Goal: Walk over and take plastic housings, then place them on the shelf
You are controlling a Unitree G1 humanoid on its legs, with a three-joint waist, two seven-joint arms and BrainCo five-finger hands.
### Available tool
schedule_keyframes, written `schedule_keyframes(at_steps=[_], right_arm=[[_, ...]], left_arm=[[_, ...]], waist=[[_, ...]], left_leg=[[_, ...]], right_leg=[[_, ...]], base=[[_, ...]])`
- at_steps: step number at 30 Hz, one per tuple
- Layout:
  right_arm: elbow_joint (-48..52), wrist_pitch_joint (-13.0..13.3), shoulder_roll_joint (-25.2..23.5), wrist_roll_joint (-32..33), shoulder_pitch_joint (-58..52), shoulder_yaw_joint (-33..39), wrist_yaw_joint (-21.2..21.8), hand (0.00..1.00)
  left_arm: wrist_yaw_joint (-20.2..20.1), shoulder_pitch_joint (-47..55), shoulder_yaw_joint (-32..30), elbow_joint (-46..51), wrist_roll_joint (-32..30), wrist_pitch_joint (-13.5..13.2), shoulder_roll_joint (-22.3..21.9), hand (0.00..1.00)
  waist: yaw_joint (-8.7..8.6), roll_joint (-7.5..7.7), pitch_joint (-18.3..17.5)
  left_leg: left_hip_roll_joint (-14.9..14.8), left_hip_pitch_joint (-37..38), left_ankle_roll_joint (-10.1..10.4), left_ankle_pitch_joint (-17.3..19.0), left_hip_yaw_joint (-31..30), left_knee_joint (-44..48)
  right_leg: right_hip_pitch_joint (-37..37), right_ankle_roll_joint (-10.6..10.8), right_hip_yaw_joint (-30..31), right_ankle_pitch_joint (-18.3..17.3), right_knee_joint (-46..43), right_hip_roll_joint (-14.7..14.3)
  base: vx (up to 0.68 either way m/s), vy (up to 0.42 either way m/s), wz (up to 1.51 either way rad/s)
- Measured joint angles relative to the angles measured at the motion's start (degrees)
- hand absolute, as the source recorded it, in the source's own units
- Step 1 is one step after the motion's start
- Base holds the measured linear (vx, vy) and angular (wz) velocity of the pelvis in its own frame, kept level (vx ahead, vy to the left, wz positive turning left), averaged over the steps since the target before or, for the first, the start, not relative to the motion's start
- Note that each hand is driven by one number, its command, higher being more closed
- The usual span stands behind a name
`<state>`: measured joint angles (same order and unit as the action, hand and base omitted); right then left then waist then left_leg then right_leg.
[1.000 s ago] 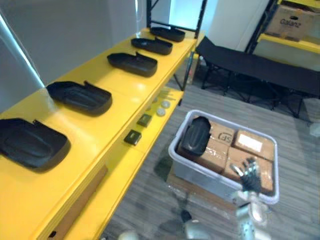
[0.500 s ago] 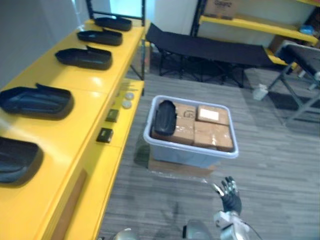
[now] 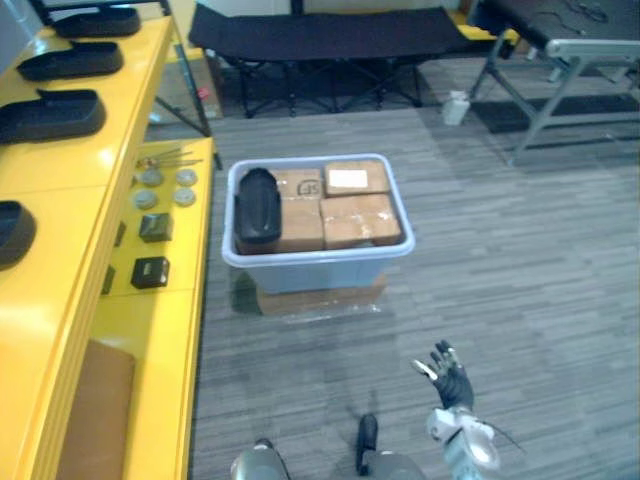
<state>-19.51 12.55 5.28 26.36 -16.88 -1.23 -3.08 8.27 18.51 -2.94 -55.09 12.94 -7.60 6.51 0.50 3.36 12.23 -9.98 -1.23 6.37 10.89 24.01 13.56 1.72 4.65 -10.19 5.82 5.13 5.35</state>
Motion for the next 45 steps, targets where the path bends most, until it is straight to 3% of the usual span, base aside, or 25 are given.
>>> schedule_keyframes(at_steps=[6,11,19,22,23,24,25,26,27,28,29,30,32,34,37,40,41,42,43,44,45], right_arm=[[-2.94,1.35,-0.93,-0.37,-2.03,0.09,-1.7,0.0],[-3.93,5.05,-1.77,-1.55,-1.51,0.05,-3.6,0.0],[-3.99,5.16,-2.02,-2.43,-1.38,-0.05,-5.78,0.0],[-3.91,5.11,-1.99,-2.38,-1.3,-0.1,-5.67,0.0],[-3.91,5.09,-1.84,-2.37,-0.91,-0.1,-5.6,0.0],[-3.91,4.94,-1.31,-2.38,-0.6,-0.41,-5.48,0.0],[-3.7,4.62,-0.76,-2.41,-0.3,-1.28,-5.31,0.0],[-2.64,4.55,-0.69,-2.44,-0.42,-2.34,-4.54,0.0],[-2.81,4.36,-0.45,-2.55,-0.39,-1.89,-4.47,0.0],[-2.97,4.11,-0.46,-2.71,-0.65,-1.68,-4.49,0.0],[-2.93,3.78,-0.28,-3.67,-0.44,-1.37,-4.53,0.0],[-2.92,3.78,0.16,-4.27,-0.04,-1.07,-4.5,0.0],[-2.58,3.78,1.78,-5.34,1.17,-0.36,-4.52,0.0],[-2.58,3.75,2.07,-6.13,1.79,-0.01,-4.54,0.0],[-2.59,3.74,1.88,-6.47,1.64,0.03,-4.43,0.0],[-2.59,3.42,1.86,-5.88,2.47,-0.06,-3.85,0.0],[-2.2,3.33,1.2,-5.04,2.41,-0.43,-3.12,0.0],[-2.04,3.27,0.96,-4.98,2.55,-0.56,-3.13,0.0],[-1.74,3.25,0.71,-4.89,3.4,-0.71,-3.18,0.0],[-1.48,3.25,0.48,-4.96,3.73,-1.71,-3.2,0.0],[-1.39,3.24,0.31,-4.99,3.83,-2.23,-3.17,0.0]], left_arm=[[0.78,-0.73,2.26,0.24,-4.58,0.55,0.91,0.0],[1.43,-2.11,6.16,0.62,-4.55,2.89,2.18,0.0],[1.59,-2.08,8.32,0.73,-6.15,5.29,3.24,0.0],[1.72,-1.78,8.17,1.09,-4.28,5.71,3.26,0.0],[2.03,-1.53,8.04,1.08,-3.11,6.01,3.02,0.0],[2.84,-0.81,7.45,0.46,-1.37,6.48,1.92,0.0],[3.5,-0.18,6.26,-0.26,0.11,6.52,0.92,0.0],[3.84,1.38,4.15,0.4,2.83,6.06,0.98,0.0],[2.79,1.48,3.71,1.23,3.95,5.28,0.66,0.0],[2.2,1.95,3.7,2.0,4.61,5.0,0.56,0.0],[1.62,2.15,2.82,2.03,4.6,5.09,-0.42,0.0],[1.56,2.16,2.81,1.78,4.53,5.27,-0.74,0.0],[1.52,2.55,1.24,-0.2,3.92,5.29,-2.14,0.0],[1.37,3.23,-0.24,-1.47,3.91,5.32,-2.62,0.0],[0.45,3.22,-1.03,-3.6,3.87,5.17,-2.6,0.0],[0.47,0.78,-1.21,-3.44,2.13,4.82,-2.6,0.0],[0.63,0.65,-2.28,-3.19,1.74,4.05,-0.97,0.0],[0.84,0.27,-2.55,-3.01,1.74,3.96,-0.71,0.0],[1.32,-0.88,-2.63,-1.93,1.77,3.86,-0.1,0.0],[1.57,-1.03,-2.58,0.76,1.8,3.14,0.18,0.0],[1.63,-1.09,-2.5,2.13,1.8,2.77,0.3,0.0]], waist=[[-1.22,-1.1,-1.15],[-1.23,-1.42,-1.73],[-1.22,-1.03,-3.17],[-1.22,-1.28,-3.35],[-1.1,-1.97,-3.62],[-1.04,-4.33,-3.71],[-1.04,-5.32,-3.67],[-1.2,-3.93,-2.99],[-1.13,-4.54,-1.87],[-0.83,-3.59,-1.43],[0.5,-4.02,-1.01],[0.59,-4.01,-0.9],[0.64,-5.79,0.04],[0.78,-6.58,0.5],[1.64,-5.68,0.58],[2.2,-3.14,-0.69],[2.37,-1.39,-2.04],[2.21,-0.78,-2.04],[2.08,-0.3,-1.84],[1.96,0.02,-1.55],[1.97,0.06,-1.47]], left_leg=[[0.96,2.7,-0.48,-0.28,-0.81,-0.46],[2.04,5.85,-0.5,-0.29,-1.99,-2.74],[3.45,6.28,-0.71,-0.26,-2.71,-3.58],[1.87,5.08,-1.2,1.81,-2.25,-0.39],[0.09,3.91,-0.97,3.84,-1.8,2.81],[-3.45,3.08,-0.75,5.99,-1.06,5.86],[-5.66,3.12,-0.99,6.69,-0.66,8.16],[-7.63,1.64,-1.8,7.15,-1.04,17.0],[-9.59,-2.84,-6.13,5.66,-5.37,26.55],[-9.45,-5.58,-8.19,4.75,-7.83,30.68],[-7.77,-7.57,-6.62,5.73,-9.73,31.41],[-6.63,-8.12,-6.11,5.83,-9.76,29.55],[-2.48,-9.64,-3.32,3.53,-9.54,16.84],[-1.07,-10.82,-3.19,0.29,-9.51,9.21],[0.71,-10.49,-4.02,-2.32,-9.05,7.97],[4.56,-10.75,-4.97,-2.11,-9.04,7.96],[7.45,-9.6,-6.57,-1.03,-8.79,6.73],[8.48,-8.67,-7.08,-0.7,-8.9,6.0],[9.74,-6.69,-7.82,-0.47,-9.28,4.29],[10.29,-3.94,-8.78,-0.6,-9.73,2.96],[10.32,-2.61,-9.14,-0.2,-10.27,2.71]], right_leg=[[-1.96,0.01,-0.38,1.28,-0.51,0.17],[-3.77,0.36,-0.67,1.61,-0.54,0.08],[-3.8,0.55,-0.9,1.76,-0.52,1.62],[-3.81,-0.37,-1.01,0.74,-0.53,0.83],[-3.75,-0.95,-1.03,0.26,-0.79,-0.27],[-3.06,-2.5,-1.38,-1.27,-4.13,-2.6],[-1.11,-3.63,-3.07,-6.35,-13.68,-3.69],[-0.48,-4.32,-4.26,-14.88,-21.43,-3.63],[-0.9,-4.9,-4.91,-16.44,-22.63,-4.17],[-1.68,-5.15,-4.23,-16.58,-22.25,-4.1],[-3.09,-5.15,-3.82,-16.59,-21.36,-3.38],[-3.73,-5.09,-3.8,-16.59,-20.98,-2.8],[-5.23,-4.69,-3.71,-16.35,-19.1,-1.73],[-5.13,-4.3,-3.79,-16.16,-18.33,-1.56],[-7.07,-2.05,-3.78,-16.32,-15.64,-0.22],[-7.85,0.77,-4.08,-17.52,-14.64,2.99],[-7.55,1.04,-4.48,-18.9,-18.3,5.72],[-6.28,0.77,-4.69,-19.32,-22.55,7.1],[-2.08,0.54,-4.85,-18.36,-33.76,9.69],[1.8,-0.56,-4.21,-14.9,-44.6,11.57],[3.29,-0.62,-3.63,-15.06,-48.73,11.9]], base=[[0.09,0.019,-0.08],[0.1,0.036,-0.08],[-0.07,0.021,0.0],[-0.15,-0.047,-0.09],[-0.13,-0.101,-0.38],[-0.07,-0.1,-0.49],[0.1,-0.124,-0.53],[0.07,-0.152,-0.19],[0.04,-0.14,-0.04],[-0.03,-0.115,-0.01],[0.03,-0.051,-0.12],[0.05,-0.043,-0.13],[0.07,0.042,-0.08],[0.14,0.118,-0.2],[0.24,0.168,-0.04],[0.31,0.223,0.2],[0.48,0.256,0.17],[0.49,0.242,0.3],[0.49,0.199,0.39],[0.29,0.146,0.37],[0.32,0.087,0.43]])
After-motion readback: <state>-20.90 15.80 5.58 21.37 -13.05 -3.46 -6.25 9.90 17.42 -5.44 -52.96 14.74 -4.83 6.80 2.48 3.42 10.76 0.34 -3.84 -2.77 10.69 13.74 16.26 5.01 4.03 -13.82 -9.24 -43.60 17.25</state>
